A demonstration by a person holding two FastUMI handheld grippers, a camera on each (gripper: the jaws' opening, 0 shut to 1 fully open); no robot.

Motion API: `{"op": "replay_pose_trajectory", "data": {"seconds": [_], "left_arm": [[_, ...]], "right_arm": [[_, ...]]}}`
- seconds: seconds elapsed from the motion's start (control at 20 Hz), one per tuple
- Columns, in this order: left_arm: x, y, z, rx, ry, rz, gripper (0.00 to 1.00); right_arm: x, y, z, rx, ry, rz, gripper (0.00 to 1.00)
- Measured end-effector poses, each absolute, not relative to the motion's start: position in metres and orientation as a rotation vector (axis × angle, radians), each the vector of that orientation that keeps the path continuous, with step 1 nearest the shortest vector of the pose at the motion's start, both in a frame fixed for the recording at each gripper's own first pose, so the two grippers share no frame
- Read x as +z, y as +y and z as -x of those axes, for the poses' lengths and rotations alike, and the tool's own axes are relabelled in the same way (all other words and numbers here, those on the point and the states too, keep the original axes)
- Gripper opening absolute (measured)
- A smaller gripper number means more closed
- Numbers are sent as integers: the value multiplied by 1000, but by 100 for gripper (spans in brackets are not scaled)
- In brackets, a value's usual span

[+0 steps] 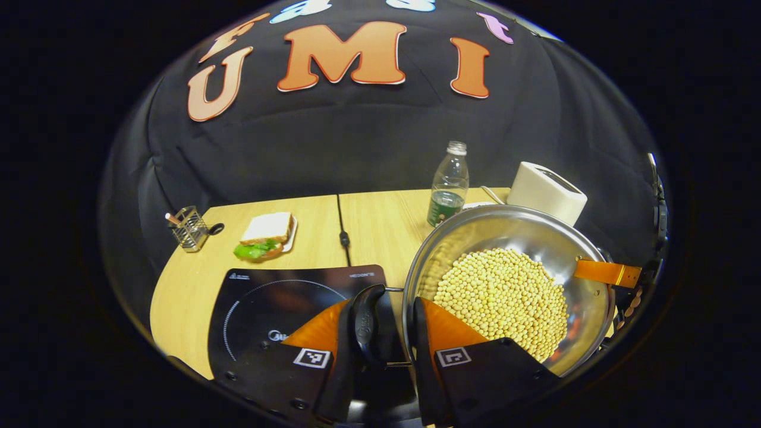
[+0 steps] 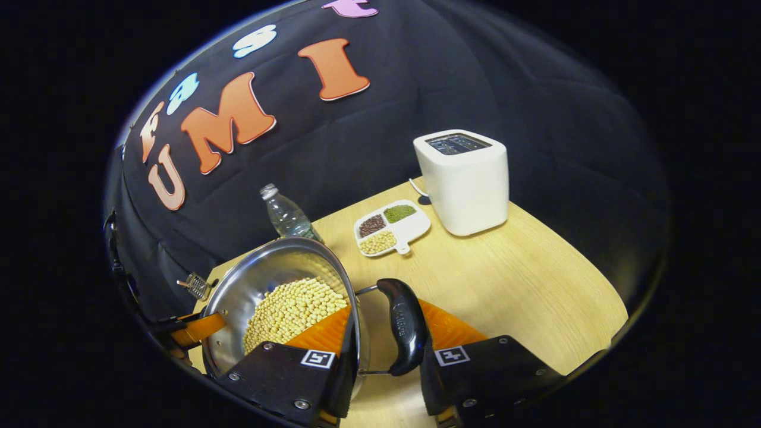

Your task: First push the handle of the pot to place it horizontally, then grasp the pot with both hands and set it on the induction cooktop.

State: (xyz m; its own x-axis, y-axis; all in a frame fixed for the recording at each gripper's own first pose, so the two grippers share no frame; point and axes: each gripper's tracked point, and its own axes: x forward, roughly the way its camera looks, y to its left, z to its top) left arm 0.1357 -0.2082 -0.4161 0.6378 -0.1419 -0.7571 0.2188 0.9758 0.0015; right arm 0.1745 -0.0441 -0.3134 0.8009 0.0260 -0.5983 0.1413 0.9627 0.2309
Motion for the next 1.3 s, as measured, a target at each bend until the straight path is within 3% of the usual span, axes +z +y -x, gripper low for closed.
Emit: {"op": "replay_pose_trajectory", "data": {"seconds": [0.25, 0.65, 0.7, 1.05, 1.3], "left_arm": [[-396, -164, -137, -172, 850, -82, 54], [-377, -80, -136, -105, 841, -94, 51], [-378, -69, -136, -98, 844, -93, 48], [-388, -3, -133, -34, 878, -82, 54], [-395, 32, -136, -11, 878, -85, 51]], "right_arm": [[-299, -1, -175, -27, 640, -266, 47], [-300, 77, -171, 44, 657, -285, 47], [-300, 86, -171, 51, 660, -285, 47], [-323, 150, -171, 102, 712, -276, 46], [-341, 184, -174, 122, 734, -311, 47]]}}
